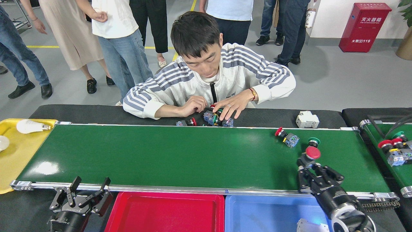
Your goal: Pick switch part from conveyor to tray
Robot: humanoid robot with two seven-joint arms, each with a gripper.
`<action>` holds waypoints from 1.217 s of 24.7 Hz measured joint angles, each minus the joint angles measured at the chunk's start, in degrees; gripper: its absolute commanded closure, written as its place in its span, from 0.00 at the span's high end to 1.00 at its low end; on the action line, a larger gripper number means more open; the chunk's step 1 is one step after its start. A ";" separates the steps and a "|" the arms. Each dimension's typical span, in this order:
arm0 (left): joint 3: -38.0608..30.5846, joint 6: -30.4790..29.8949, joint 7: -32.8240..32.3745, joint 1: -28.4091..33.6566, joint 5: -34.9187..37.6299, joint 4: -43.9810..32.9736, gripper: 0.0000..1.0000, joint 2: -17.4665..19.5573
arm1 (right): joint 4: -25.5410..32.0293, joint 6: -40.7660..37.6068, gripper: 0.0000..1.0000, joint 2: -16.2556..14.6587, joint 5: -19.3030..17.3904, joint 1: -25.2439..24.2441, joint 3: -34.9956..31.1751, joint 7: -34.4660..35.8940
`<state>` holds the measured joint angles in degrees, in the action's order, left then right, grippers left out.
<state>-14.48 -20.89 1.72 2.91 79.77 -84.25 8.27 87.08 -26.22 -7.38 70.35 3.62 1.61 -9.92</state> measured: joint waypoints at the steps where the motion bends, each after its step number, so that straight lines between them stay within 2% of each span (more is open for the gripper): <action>1: -0.01 -0.01 -0.05 0.00 0.00 0.04 1.00 0.00 | 0.16 -1.97 0.02 0.08 0.19 0.09 2.57 0.00; 2: -0.01 -0.21 -0.10 0.00 0.00 0.10 1.00 0.00 | 0.24 -3.40 0.02 0.25 0.55 0.28 5.66 0.00; 3: -0.01 -0.31 -0.14 -0.11 0.00 0.41 1.00 0.00 | 0.25 -4.35 0.07 0.39 1.63 0.77 10.14 0.00; 4: -0.02 -0.14 -0.18 -0.40 0.00 0.93 1.00 0.00 | 0.12 -4.91 0.23 0.53 2.97 1.40 13.57 0.00; 6: -0.03 0.27 -0.23 -1.42 0.00 1.67 1.00 0.00 | -1.02 -5.22 0.84 2.26 6.15 2.51 18.89 0.00; 7: -0.05 0.31 -0.23 -1.79 0.00 1.79 1.00 0.00 | -1.77 -5.31 0.99 4.15 7.56 2.58 20.65 0.00; 10: -0.07 0.66 -0.24 -2.07 0.00 2.18 1.00 0.02 | -2.93 -5.37 0.99 7.75 9.77 2.61 22.66 0.01; 16: -0.05 0.17 -0.26 -2.07 0.00 2.35 1.00 1.50 | -1.45 -4.74 0.99 8.03 9.49 2.62 21.15 0.13; 19: -0.02 0.12 -0.27 -1.38 0.05 2.34 1.00 1.80 | 2.84 0.03 0.98 8.97 9.34 0.18 12.09 0.22; 22: 0.15 -0.03 -0.27 -0.73 0.05 2.16 1.00 1.79 | 8.04 7.89 0.98 10.93 9.22 -3.35 6.00 0.61; 25: 0.15 -0.03 -0.27 -0.40 0.06 2.04 1.00 1.79 | 10.46 15.03 0.98 11.13 9.19 -7.34 -1.58 3.46; 30: 0.46 -0.04 -0.28 -0.28 0.06 0.63 1.00 1.79 | 12.33 17.92 0.98 11.13 9.12 -14.81 -11.39 5.65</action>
<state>-14.02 -20.93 1.44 2.62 79.83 -83.62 10.06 99.41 -8.30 3.74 79.47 -11.19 -9.78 -4.28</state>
